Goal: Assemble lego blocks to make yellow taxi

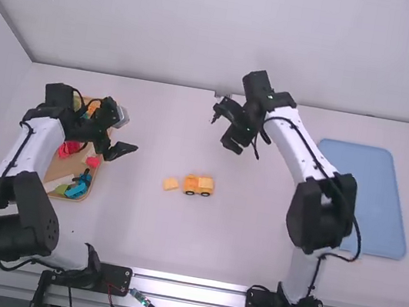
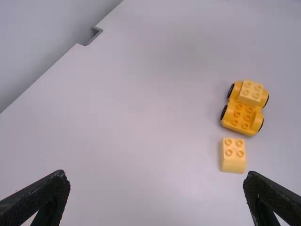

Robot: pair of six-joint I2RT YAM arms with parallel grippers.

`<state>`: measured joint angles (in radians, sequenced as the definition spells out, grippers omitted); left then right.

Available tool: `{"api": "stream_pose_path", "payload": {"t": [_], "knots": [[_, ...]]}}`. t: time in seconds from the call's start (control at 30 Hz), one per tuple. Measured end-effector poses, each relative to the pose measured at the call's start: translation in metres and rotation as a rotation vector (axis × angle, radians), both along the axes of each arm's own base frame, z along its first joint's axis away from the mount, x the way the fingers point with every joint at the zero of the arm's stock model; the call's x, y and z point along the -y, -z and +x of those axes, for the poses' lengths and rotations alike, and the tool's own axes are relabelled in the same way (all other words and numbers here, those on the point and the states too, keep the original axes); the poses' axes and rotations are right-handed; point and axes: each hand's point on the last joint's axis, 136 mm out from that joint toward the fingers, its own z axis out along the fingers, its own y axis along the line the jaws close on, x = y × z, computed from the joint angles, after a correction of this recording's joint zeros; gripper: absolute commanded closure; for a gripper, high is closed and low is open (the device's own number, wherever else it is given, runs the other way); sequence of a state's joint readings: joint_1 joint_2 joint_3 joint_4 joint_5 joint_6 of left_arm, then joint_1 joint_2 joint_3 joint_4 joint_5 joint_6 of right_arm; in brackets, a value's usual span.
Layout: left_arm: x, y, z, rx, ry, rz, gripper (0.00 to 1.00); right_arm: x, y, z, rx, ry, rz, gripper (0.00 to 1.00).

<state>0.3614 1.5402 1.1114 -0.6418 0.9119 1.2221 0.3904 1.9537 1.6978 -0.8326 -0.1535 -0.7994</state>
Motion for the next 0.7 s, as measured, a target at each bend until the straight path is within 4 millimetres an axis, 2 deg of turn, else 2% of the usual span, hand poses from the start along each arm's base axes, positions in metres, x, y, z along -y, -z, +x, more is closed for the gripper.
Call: {"api": "stream_pose_path", "payload": {"t": [0.07,0.23,0.3,0.37,0.5,0.53,0.6,0.7], "knots": [[0.003,0.000,0.000,-0.001,0.008,0.000,0.01,0.008,-0.006,-0.011,0.053,-0.015,0.013,0.01],[0.028,0.002,-0.006,-0.026,0.074,-0.009,0.01,0.015,-0.028,-0.037,0.193,-0.094,0.104,0.01],[0.047,0.003,-0.012,-0.031,0.139,-0.005,0.01,0.014,-0.040,-0.050,0.232,-0.136,0.199,0.01],[0.063,0.007,-0.018,-0.014,0.207,0.009,0.01,0.014,-0.043,-0.054,0.249,-0.159,0.263,0.01],[0.091,0.027,-0.033,0.028,0.328,0.032,0.01,0.021,-0.018,-0.062,0.236,-0.184,0.351,0.01],[0.097,0.035,-0.036,0.048,0.349,0.027,0.01,0.020,-0.005,-0.067,0.233,-0.201,0.374,0.01],[0.102,0.050,-0.039,0.092,0.364,0.009,0.01,0.015,0.020,-0.080,0.222,-0.249,0.407,0.01],[0.105,0.062,-0.042,0.132,0.353,-0.020,0.01,0.005,0.044,-0.094,0.231,-0.323,0.438,0.01]]}}
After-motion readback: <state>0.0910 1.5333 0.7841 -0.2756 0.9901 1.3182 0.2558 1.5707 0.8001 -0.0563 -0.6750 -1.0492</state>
